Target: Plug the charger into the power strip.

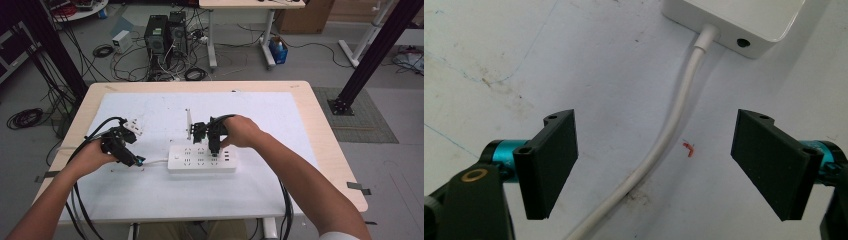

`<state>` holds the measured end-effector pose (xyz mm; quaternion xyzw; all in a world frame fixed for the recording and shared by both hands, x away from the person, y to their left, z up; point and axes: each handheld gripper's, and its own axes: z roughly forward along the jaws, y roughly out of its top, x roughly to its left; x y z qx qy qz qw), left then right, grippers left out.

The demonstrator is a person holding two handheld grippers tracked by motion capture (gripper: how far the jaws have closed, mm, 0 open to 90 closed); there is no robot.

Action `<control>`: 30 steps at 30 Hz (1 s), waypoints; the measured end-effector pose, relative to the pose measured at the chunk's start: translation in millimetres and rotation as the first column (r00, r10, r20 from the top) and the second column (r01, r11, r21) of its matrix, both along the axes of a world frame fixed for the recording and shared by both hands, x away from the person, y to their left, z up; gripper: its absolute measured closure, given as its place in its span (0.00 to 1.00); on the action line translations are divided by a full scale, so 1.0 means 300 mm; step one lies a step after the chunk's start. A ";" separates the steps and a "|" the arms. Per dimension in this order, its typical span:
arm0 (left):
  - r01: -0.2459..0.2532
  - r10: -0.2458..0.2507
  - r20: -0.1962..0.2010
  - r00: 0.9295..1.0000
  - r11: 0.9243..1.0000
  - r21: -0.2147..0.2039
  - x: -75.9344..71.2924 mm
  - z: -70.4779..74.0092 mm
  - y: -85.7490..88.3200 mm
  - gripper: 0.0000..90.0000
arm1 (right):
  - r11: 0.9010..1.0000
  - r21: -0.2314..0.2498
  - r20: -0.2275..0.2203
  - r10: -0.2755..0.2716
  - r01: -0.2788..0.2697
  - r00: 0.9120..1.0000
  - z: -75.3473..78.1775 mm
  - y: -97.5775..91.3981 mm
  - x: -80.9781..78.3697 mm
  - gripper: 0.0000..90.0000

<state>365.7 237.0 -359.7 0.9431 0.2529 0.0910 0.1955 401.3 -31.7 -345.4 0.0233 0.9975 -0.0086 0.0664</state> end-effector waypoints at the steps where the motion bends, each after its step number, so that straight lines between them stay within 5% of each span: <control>1: -0.002 0.002 -0.001 1.000 1.000 -0.001 -0.001 0.000 -0.001 0.21 | 1.000 -0.011 -0.005 0.005 -0.005 1.000 -0.001 0.007 0.004 0.70; 6: -0.001 0.001 0.002 1.000 1.000 -0.002 -0.001 0.004 0.002 0.21 | 0.997 -0.076 -0.049 -0.004 0.000 0.999 -0.019 0.040 0.029 0.70; 11: -0.004 0.004 0.000 1.000 1.000 -0.005 0.000 -0.003 0.004 0.21 | 0.998 -0.049 -0.112 -0.036 0.030 0.993 -0.017 0.032 0.069 0.70; 13: -0.014 0.014 0.015 1.000 1.000 -0.025 -0.003 -0.005 0.002 0.21 | 0.996 -0.083 -0.091 -0.023 0.015 0.996 -0.042 0.052 0.064 0.68; 22: -0.036 0.038 0.036 0.999 0.998 -0.050 -0.006 -0.003 0.013 0.21 | 0.994 -0.101 0.032 0.054 -0.051 0.998 -0.067 0.057 -0.011 0.70; 30: -0.034 0.035 0.029 0.999 0.999 -0.038 -0.005 -0.007 0.011 0.21 | 0.999 -0.049 -0.079 0.000 -0.004 0.997 -0.065 0.042 0.054 0.70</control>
